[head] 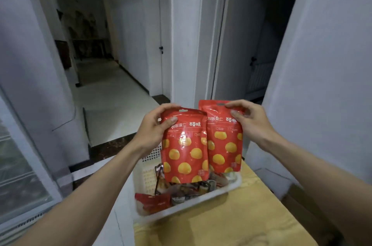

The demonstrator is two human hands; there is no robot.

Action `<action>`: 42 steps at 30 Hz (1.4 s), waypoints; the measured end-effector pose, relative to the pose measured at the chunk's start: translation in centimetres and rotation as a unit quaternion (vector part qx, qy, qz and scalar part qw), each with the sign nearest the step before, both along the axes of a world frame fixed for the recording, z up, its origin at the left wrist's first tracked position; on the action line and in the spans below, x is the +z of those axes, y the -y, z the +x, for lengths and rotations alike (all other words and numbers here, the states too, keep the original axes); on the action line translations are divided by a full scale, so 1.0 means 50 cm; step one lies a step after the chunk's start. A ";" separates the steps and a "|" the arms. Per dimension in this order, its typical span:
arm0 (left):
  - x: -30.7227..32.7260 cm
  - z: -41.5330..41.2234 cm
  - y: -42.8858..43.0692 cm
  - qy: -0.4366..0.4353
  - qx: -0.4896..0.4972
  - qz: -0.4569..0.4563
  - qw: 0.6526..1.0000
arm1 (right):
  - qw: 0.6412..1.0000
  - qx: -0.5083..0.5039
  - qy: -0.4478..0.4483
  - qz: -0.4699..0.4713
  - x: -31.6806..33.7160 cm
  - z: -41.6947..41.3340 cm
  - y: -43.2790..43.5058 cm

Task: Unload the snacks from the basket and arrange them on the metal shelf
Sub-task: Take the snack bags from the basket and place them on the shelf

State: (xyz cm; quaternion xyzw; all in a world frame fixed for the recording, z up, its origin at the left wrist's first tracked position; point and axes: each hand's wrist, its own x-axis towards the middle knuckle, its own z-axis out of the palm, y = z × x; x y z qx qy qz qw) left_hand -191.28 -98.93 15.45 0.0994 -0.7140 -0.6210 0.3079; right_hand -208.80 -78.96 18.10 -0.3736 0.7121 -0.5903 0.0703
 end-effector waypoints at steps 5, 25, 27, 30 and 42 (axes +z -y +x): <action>0.051 -0.029 -0.130 -0.023 -0.094 -0.007 0.995 | 0.995 -0.102 -0.015 0.002 0.053 0.051 -0.181; 0.236 -0.170 -0.847 -0.012 -0.332 -0.058 0.941 | 0.916 -0.392 -0.068 -0.046 0.204 0.188 -0.998; 0.247 -0.192 -0.926 -0.017 -0.345 -0.057 0.937 | 0.909 -0.409 -0.056 -0.049 0.210 0.187 -1.073; 0.258 -0.225 -1.022 -0.020 -0.360 -0.057 0.931 | 0.899 -0.431 -0.048 -0.053 0.222 0.179 -1.166; 0.300 -0.451 -1.241 -0.019 -0.391 -0.026 0.920 | 0.860 -0.499 0.018 -0.103 0.273 0.030 -1.349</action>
